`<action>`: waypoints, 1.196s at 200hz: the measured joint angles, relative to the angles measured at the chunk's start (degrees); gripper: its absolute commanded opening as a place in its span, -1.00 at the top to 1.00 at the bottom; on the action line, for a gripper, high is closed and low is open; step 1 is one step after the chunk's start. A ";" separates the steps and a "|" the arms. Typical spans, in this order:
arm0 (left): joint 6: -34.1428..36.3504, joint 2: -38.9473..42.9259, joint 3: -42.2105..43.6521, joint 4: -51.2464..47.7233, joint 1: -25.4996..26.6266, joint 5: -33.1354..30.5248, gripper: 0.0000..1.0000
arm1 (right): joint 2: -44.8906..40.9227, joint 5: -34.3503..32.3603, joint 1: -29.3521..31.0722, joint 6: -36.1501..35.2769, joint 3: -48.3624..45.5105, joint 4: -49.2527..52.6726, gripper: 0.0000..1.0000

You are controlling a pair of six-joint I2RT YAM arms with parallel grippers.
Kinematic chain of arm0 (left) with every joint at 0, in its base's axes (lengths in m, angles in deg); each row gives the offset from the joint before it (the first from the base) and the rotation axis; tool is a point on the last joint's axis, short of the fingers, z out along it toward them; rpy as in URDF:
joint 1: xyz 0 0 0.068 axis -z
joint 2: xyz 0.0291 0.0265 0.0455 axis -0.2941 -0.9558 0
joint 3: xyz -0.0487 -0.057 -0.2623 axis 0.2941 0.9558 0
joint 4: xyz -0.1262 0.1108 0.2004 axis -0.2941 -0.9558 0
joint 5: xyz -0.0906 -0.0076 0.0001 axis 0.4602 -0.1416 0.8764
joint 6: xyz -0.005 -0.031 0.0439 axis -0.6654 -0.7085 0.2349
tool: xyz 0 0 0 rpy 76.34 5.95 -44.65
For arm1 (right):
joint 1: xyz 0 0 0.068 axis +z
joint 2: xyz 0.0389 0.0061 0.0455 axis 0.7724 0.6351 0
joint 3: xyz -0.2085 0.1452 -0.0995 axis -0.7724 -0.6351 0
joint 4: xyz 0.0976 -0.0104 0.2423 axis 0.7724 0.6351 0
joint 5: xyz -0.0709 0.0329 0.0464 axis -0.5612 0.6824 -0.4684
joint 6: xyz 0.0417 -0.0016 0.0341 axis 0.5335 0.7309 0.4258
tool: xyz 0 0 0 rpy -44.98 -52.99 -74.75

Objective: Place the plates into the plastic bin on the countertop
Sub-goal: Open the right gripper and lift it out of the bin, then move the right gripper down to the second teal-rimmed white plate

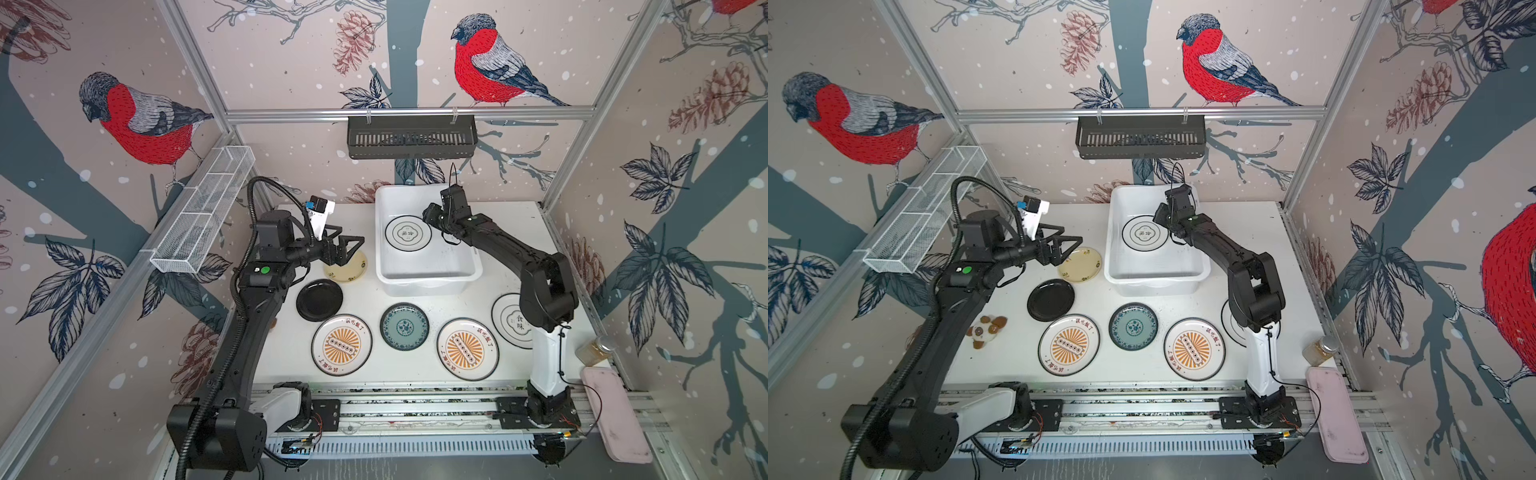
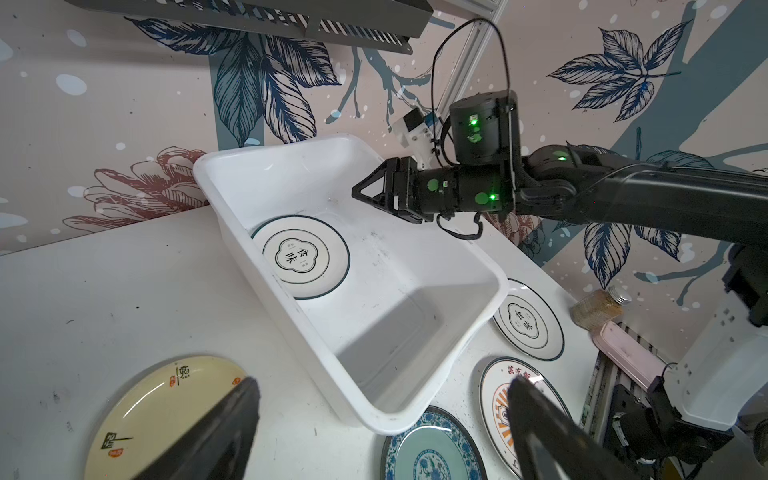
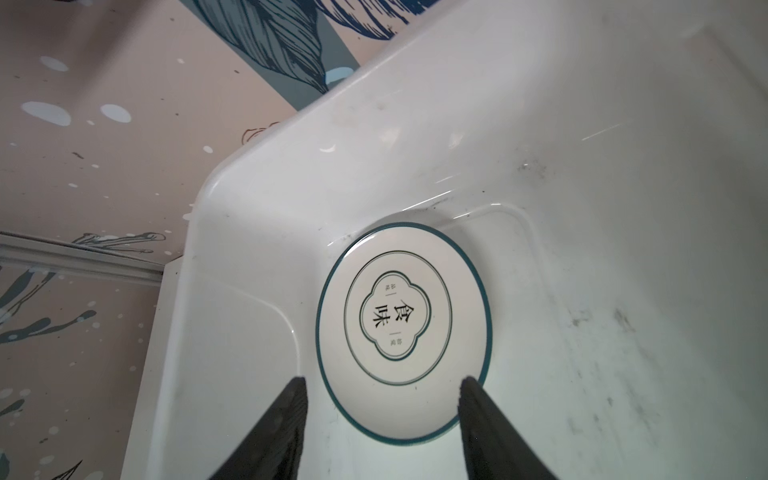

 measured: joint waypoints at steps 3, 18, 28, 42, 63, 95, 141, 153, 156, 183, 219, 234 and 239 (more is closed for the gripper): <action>0.02 0.07 0.00 0.02 0.00 0.02 -0.84 | -0.81 -0.33 0.33 -0.20 -0.26 0.22 -0.28; 0.02 0.20 0.00 0.02 0.00 0.02 -0.84 | -4.92 -2.05 1.77 -1.44 -2.01 1.95 -0.31; 0.02 0.20 0.00 0.02 0.00 0.04 -0.84 | -8.35 -3.37 2.32 -2.01 -3.85 3.10 -0.36; 0.02 0.20 -0.07 0.00 0.00 0.07 -0.84 | -13.51 -5.62 2.27 -2.64 -7.72 4.26 -0.46; 0.02 0.20 -0.26 -0.02 0.00 0.11 -0.84 | -23.12 -9.07 1.51 -2.47 -16.46 5.64 -0.62; 0.00 0.17 -0.68 0.00 0.00 0.96 -0.84 | -36.70 -11.61 -2.23 -1.11 -30.97 5.81 -0.87; 0.07 0.09 -0.81 -0.07 0.07 1.25 -0.84 | -47.52 -12.90 -11.72 2.97 -39.60 11.93 -0.99; 0.11 0.07 -0.79 -0.07 0.07 1.25 -0.84 | -47.98 -13.68 -14.01 5.14 -39.95 15.02 -0.99; 0.15 0.04 -0.79 -0.07 0.07 1.25 -0.84 | -48.02 -13.68 -14.64 5.55 -40.04 15.93 -0.99; 0.46 -0.81 -1.14 -0.48 0.39 1.27 -0.84 | -48.00 -13.62 -18.91 7.69 -41.77 21.81 -0.99; 1.44 -2.73 -2.27 -0.94 1.14 1.33 -0.84 | -48.00 -16.44 -20.17 11.37 -44.94 28.37 -0.99; 2.14 -4.13 -2.89 -2.03 1.29 1.25 -0.85 | -47.95 -17.88 -20.52 14.01 -46.97 31.21 -0.99; 2.58 -4.59 -3.19 -2.34 1.33 1.20 -0.85 | -47.87 -18.32 -20.83 14.93 -47.65 32.09 -0.99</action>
